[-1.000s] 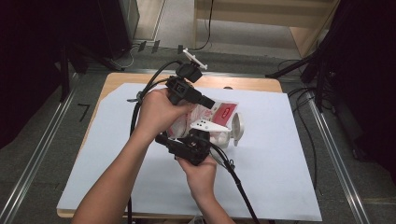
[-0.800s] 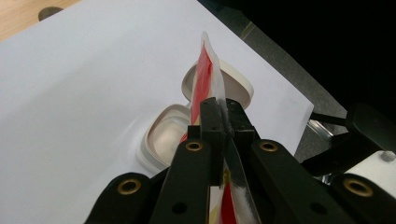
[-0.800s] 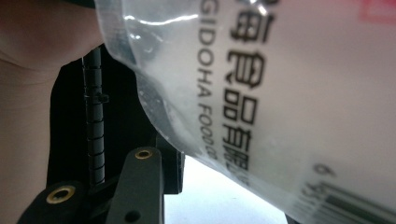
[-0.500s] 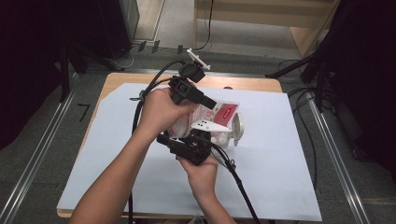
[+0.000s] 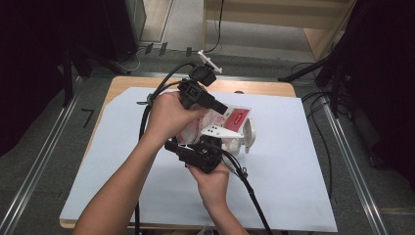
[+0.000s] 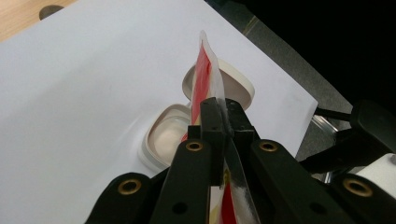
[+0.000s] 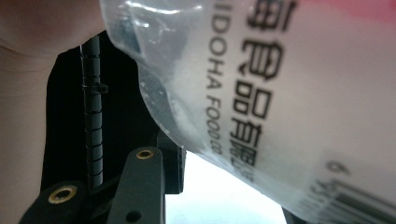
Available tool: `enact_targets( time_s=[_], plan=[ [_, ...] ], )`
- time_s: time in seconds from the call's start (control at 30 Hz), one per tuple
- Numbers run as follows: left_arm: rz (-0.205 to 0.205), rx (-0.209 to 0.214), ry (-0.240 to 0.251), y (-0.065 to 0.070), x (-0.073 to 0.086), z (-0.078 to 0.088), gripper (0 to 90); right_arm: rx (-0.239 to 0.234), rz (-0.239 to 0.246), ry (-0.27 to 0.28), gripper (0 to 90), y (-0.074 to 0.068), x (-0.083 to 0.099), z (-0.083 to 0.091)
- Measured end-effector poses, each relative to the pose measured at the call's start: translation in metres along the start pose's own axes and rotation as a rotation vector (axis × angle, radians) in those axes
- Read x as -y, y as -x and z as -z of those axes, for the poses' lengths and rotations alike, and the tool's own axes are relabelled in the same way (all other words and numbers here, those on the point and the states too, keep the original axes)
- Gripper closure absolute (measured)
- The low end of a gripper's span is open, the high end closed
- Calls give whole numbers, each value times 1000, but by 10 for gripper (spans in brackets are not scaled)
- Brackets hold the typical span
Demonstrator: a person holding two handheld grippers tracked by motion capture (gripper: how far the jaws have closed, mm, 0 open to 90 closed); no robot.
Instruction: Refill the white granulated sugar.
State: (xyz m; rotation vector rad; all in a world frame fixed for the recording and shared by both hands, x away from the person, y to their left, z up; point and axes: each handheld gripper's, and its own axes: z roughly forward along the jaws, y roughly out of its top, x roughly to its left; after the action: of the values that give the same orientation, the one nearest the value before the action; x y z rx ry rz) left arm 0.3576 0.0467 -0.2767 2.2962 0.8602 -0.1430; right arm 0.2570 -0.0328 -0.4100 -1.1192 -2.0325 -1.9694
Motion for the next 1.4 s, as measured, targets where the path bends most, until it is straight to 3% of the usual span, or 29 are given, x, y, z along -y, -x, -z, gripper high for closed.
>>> enact_targets(
  time_s=[0.23, 0.73, 0.97, 1.23, 1.4],
  plan=[
    [8, 4, -6, 0, 0, -1, 896, -2, -1, -4, 625, 0, 0, 0],
    [-19, -7, -33, 1, -3, -1, 896, -2, 4, -3, 625, -1, 0, 1],
    [-7, 1, -41, 0, -5, -1, 897, 6, 27, -6, 630, -2, 0, 0],
    [-15, -20, -72, 3, -11, -2, 897, -13, 12, 4, 640, 0, -2, 1],
    [-16, -36, -68, 7, -13, -1, 898, -18, 17, 12, 651, 1, -3, 3]
  ],
)
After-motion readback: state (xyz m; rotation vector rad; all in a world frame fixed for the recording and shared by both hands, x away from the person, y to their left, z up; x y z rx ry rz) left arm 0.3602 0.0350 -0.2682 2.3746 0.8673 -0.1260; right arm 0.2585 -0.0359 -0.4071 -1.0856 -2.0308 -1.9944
